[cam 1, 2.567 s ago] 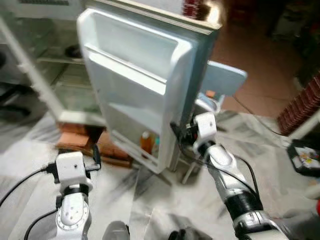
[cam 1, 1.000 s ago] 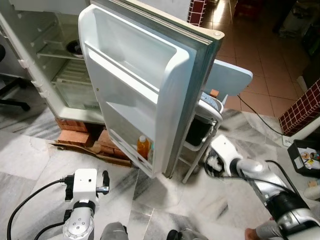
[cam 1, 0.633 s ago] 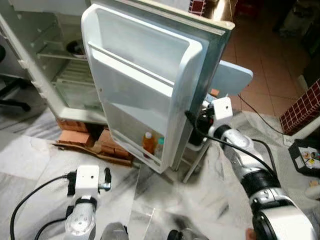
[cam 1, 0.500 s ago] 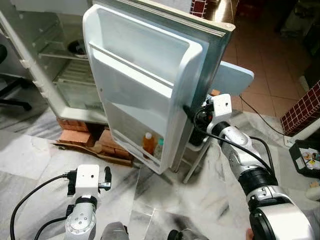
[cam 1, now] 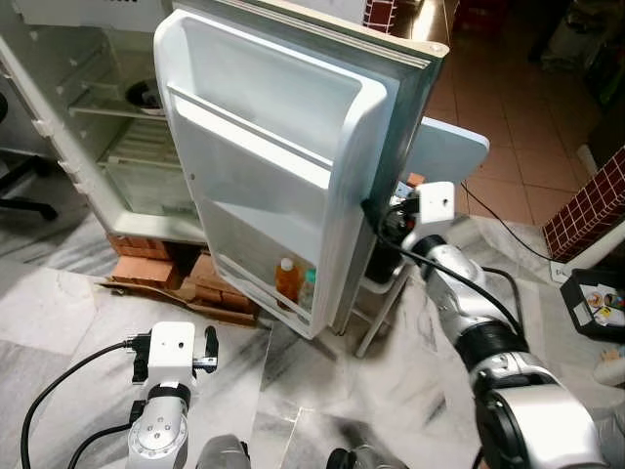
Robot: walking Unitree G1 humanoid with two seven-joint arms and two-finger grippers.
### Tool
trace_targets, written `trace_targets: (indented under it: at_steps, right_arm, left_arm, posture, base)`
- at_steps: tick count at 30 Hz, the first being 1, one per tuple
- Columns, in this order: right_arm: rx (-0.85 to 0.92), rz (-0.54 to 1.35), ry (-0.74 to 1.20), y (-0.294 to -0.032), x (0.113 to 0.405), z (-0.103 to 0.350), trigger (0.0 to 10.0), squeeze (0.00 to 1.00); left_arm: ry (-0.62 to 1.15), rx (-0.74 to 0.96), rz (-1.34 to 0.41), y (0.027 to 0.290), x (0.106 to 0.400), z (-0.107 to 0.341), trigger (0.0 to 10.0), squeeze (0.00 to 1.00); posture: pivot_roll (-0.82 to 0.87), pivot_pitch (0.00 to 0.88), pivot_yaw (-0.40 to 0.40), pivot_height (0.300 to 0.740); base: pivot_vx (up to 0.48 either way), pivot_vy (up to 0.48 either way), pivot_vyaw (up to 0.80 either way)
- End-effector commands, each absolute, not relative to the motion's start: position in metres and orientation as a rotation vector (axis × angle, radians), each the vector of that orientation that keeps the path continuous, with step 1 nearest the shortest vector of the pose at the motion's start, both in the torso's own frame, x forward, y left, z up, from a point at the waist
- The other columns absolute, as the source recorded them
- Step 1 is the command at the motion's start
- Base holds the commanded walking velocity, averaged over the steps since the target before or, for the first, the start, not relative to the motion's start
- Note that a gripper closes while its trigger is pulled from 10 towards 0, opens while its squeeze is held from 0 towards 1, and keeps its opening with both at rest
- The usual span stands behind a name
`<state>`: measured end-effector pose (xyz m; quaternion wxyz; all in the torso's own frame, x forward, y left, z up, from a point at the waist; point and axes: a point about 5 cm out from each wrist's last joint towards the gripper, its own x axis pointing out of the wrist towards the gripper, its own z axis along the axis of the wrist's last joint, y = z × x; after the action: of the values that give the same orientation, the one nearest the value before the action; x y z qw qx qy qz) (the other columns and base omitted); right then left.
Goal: Restocking fridge
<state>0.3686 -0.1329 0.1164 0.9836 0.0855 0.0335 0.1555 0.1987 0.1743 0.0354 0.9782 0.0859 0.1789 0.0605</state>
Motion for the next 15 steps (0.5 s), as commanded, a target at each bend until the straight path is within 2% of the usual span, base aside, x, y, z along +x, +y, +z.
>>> trace_targets:
  at_steps: [1,2,7,9,11,12,15]
  right_arm:
    - [0.232,0.367,-0.002,-0.121,0.376,0.136,10.0,0.00]
    - [0.314,0.447,-0.030,-0.108,0.375,0.144,10.0,0.00]
    - [0.393,0.574,-0.057,-0.096,0.370,0.151,10.0,0.00]
    - [0.514,0.845,-0.078,-0.087,0.348,0.160,10.0,0.00]
    - [0.585,1.123,-0.057,-0.091,0.315,0.165,10.0,0.00]
    - [0.582,1.183,-0.031,-0.094,0.306,0.163,10.0,0.00]
    - [0.532,1.209,0.056,-0.108,0.296,0.143,10.0,0.00]
  left_arm:
    - [0.373,0.179,0.105,0.174,0.197,0.033,10.0,0.00]
    - [0.367,0.178,0.104,0.174,0.197,0.035,10.0,0.00]
    - [0.362,0.179,0.105,0.174,0.197,0.036,10.0,0.00]
    - [0.360,0.179,0.108,0.175,0.196,0.036,10.0,0.00]
    - [0.365,0.178,0.109,0.176,0.193,0.035,10.0,0.00]
    - [0.367,0.177,0.109,0.176,0.193,0.035,10.0,0.00]
    - [0.369,0.175,0.094,0.173,0.193,0.034,10.0,0.00]
  posture:
    - [0.10,0.080,-0.041,0.740]
    - [0.11,0.080,-0.043,0.740]
    - [0.11,0.082,-0.046,0.740]
    - [0.12,0.086,-0.047,0.740]
    - [0.11,0.089,-0.046,0.740]
    - [0.10,0.089,-0.045,0.740]
    - [0.09,0.089,-0.040,0.740]
  base:
    - [0.000,0.000,0.00]
    - [0.000,0.000,0.00]
    - [0.000,0.000,0.00]
    - [0.000,0.000,0.00]
    - [0.000,0.000,0.00]
    - [0.000,0.000,0.00]
    - [0.000,0.000,0.00]
